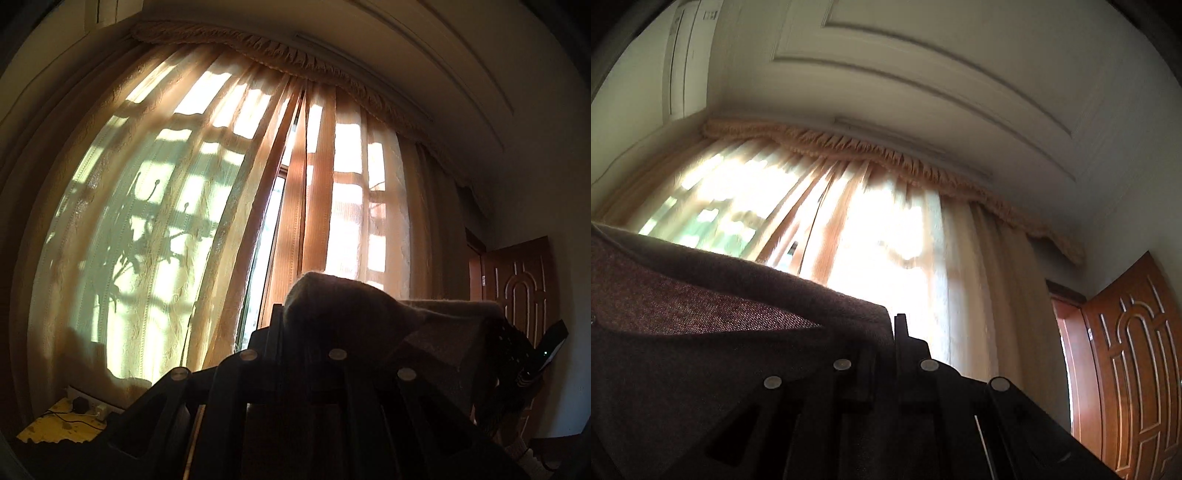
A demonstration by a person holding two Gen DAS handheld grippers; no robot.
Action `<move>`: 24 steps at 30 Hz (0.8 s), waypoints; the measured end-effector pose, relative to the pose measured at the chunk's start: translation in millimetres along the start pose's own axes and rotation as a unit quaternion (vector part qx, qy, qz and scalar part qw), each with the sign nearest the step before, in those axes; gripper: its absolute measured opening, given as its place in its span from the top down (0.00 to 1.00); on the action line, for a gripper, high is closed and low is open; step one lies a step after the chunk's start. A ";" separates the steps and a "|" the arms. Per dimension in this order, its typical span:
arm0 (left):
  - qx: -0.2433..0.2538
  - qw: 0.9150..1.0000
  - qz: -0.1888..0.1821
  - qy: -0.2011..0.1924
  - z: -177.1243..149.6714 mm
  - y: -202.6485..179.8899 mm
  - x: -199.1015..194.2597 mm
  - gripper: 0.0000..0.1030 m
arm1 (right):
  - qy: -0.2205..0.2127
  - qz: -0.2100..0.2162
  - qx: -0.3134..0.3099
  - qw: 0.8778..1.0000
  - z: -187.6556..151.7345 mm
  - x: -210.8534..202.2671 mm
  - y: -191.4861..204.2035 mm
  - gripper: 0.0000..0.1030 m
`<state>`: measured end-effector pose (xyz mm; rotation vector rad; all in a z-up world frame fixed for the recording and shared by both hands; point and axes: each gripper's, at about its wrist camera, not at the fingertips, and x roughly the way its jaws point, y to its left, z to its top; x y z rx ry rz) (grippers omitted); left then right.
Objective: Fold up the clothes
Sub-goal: 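Lift the cardigan high with both grippers and shake it out, then lower the cardigan flat onto the bed and open both grippers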
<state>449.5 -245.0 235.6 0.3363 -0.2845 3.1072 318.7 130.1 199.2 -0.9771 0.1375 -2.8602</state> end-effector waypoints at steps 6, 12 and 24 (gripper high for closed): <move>-0.031 0.982 0.092 0.163 -100.2 78.5 119.7 0.91 | 0.194 0.064 -0.042 0.978 -131.2 75.9 70.7 0.95; -0.055 0.929 0.189 0.313 -235.8 164.2 237.2 0.91 | 0.360 0.129 -0.110 0.917 -290.0 138.7 161.0 0.95; -0.057 0.826 0.256 0.498 -392.1 231.8 341.2 0.66 | 0.634 0.242 -0.080 0.730 -484.6 174.2 212.5 0.86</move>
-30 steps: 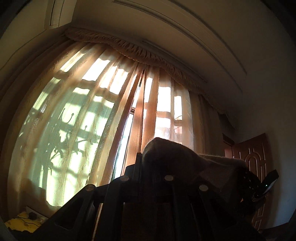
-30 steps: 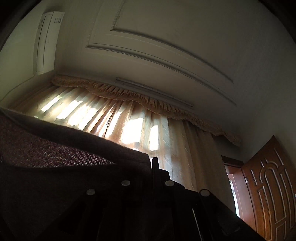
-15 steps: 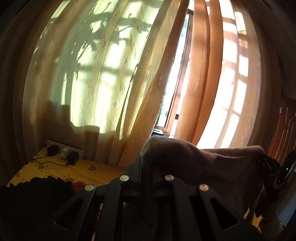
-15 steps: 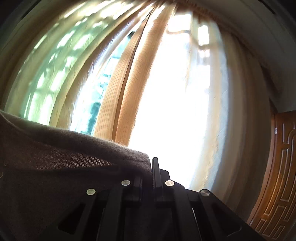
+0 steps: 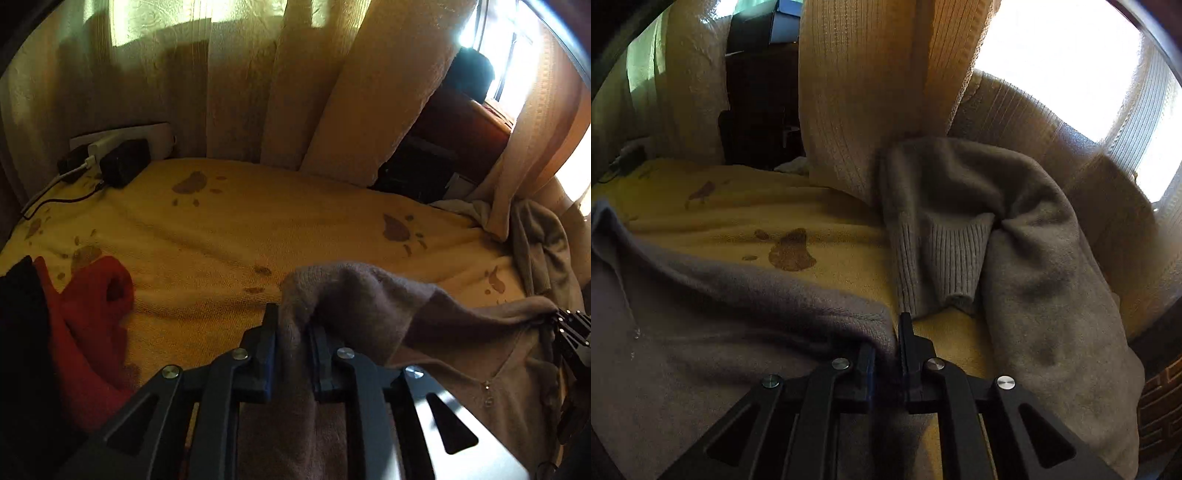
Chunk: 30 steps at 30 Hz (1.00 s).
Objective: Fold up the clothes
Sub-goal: 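Lower the cardigan flat onto the bed and open both grippers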
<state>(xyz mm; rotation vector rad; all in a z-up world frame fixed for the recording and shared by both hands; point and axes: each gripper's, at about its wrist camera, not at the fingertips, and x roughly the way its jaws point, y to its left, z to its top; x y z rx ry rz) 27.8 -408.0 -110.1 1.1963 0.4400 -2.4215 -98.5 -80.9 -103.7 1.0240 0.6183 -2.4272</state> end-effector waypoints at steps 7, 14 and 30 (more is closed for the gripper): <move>-0.034 0.999 0.025 0.023 -0.6 22.0 3.2 0.24 | -0.040 0.030 0.013 0.999 -1.0 -35.1 -15.5 0.18; -0.032 0.999 -0.006 -0.007 -16.7 31.6 -50.6 0.23 | -0.090 0.027 0.025 0.995 -37.7 -115.2 -53.1 0.18; 0.148 0.978 -0.149 0.002 -103.2 -129.4 -129.8 0.21 | -0.075 0.068 0.003 0.995 -266.0 -281.2 -64.6 0.41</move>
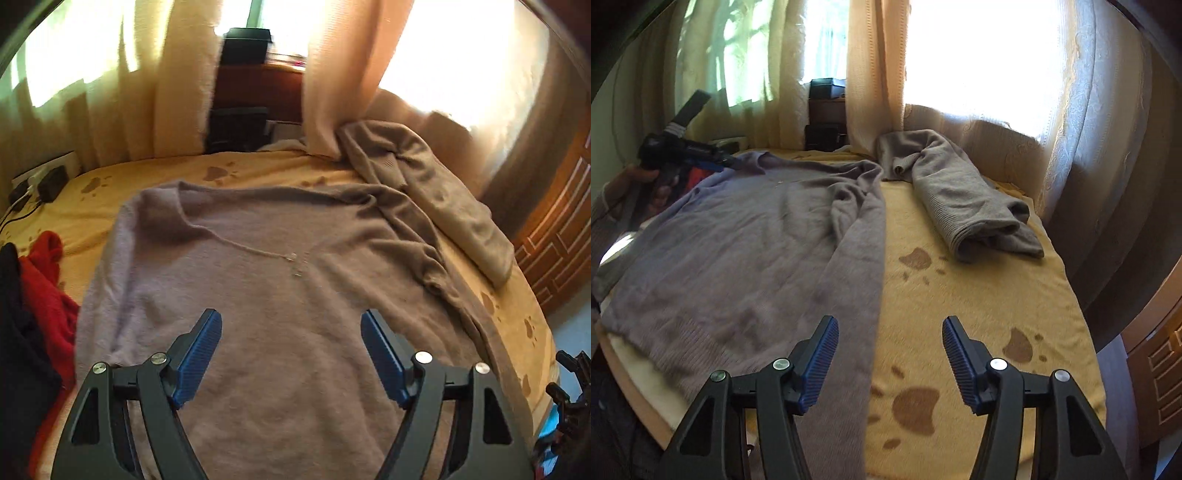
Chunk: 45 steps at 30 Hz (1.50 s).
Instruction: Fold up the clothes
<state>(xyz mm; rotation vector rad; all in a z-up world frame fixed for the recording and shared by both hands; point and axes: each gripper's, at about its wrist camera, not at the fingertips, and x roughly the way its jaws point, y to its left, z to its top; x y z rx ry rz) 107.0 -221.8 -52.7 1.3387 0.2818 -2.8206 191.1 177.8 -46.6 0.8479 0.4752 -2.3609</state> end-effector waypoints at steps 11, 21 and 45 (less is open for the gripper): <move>0.072 0.997 -0.035 0.022 -17.8 -77.3 9.5 0.21 | 0.041 0.056 -0.046 0.997 -57.0 -10.6 69.4 0.72; 0.046 0.998 -0.029 0.042 -38.0 -52.7 31.5 0.21 | 0.066 0.052 0.022 0.996 -53.4 8.6 38.0 0.93; 0.007 0.997 -0.062 0.033 -65.5 -14.1 34.1 0.21 | -0.120 0.089 0.302 0.941 68.9 27.1 -134.5 0.22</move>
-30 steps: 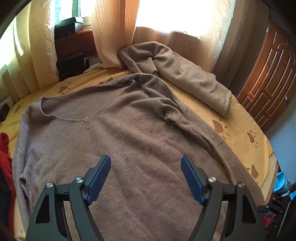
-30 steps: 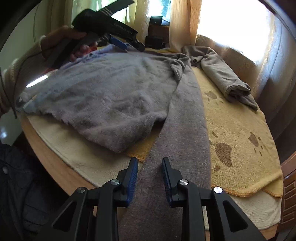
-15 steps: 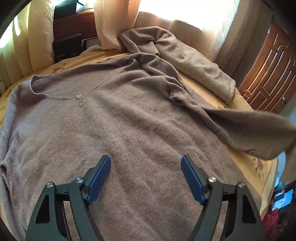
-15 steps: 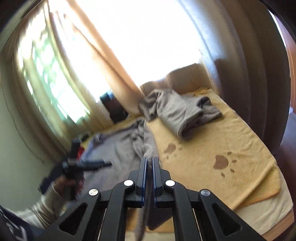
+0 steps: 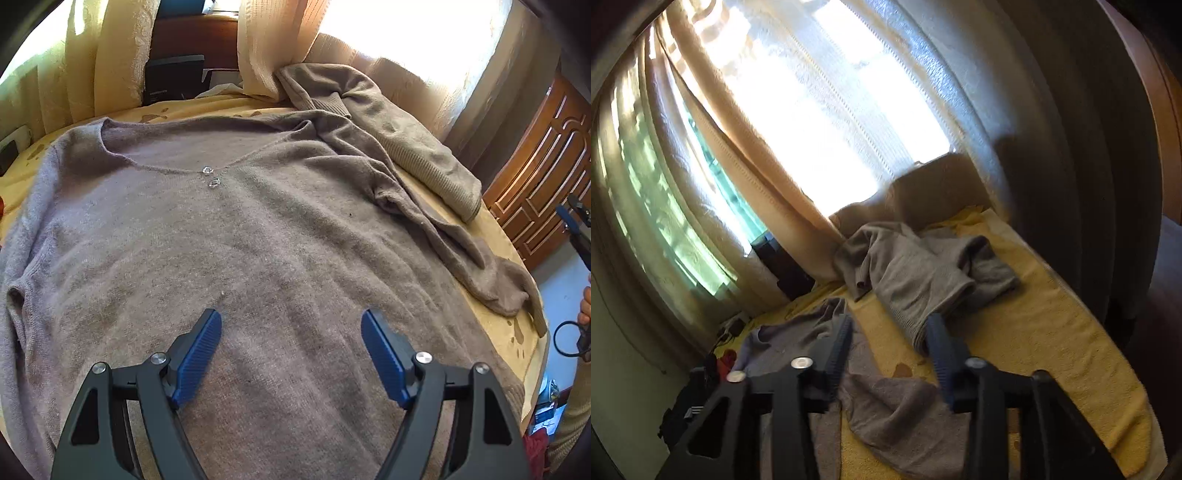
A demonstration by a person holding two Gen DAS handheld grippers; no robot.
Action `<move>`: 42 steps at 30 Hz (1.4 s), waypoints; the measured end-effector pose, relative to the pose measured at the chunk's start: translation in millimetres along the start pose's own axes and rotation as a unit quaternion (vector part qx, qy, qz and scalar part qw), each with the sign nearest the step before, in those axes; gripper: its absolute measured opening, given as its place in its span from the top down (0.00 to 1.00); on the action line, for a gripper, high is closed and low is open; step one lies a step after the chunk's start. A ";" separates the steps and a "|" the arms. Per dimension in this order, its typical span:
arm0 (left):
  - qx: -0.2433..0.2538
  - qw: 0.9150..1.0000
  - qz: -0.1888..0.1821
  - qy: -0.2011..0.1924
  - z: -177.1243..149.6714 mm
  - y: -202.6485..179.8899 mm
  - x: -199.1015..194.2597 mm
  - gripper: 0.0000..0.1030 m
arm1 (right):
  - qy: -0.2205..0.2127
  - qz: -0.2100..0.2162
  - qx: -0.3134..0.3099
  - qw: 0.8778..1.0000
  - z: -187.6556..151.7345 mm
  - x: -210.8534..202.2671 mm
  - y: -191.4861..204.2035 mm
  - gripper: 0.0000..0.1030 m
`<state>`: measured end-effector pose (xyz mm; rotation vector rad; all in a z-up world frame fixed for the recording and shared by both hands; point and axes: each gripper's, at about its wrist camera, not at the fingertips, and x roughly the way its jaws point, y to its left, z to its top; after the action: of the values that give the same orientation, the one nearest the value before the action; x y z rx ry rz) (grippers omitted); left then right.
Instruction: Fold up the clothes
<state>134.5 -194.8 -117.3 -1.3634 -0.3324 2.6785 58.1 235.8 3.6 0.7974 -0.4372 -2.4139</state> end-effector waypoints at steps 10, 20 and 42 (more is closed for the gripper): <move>-0.036 0.999 -0.015 -0.038 -6.7 23.2 -4.6 0.21 | 0.131 0.015 -0.136 0.982 -12.6 182.2 85.1 0.13; -0.038 0.997 -0.046 -0.052 -10.8 34.0 -4.9 0.17 | 0.181 -0.119 -0.230 0.949 -0.4 307.3 88.2 0.96; -0.119 0.987 0.049 -0.092 3.8 111.3 -63.6 0.16 | 0.106 -0.103 -0.236 0.961 18.8 255.3 93.0 0.21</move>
<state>168.1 -316.0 -92.8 -1.2194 -0.6370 2.9330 -87.3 12.5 -52.7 0.8995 0.3125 -2.4336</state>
